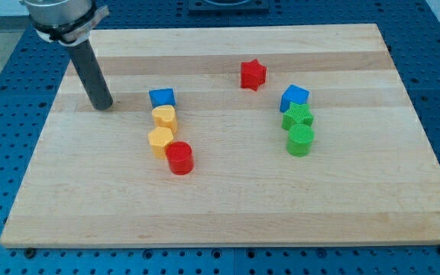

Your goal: Push the triangle left below the red star

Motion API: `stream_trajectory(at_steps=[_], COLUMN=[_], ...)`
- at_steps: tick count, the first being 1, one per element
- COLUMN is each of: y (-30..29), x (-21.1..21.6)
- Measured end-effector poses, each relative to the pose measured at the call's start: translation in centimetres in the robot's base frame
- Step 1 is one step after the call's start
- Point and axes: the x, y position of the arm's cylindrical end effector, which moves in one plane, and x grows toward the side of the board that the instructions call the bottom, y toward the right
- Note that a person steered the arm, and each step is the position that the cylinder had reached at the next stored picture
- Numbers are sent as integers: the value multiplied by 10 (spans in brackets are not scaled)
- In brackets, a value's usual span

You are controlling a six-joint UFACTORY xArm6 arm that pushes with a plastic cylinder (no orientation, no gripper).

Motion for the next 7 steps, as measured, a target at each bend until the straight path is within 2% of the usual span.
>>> stream_trajectory(at_steps=[1, 7], y=[19, 201], x=[8, -16])
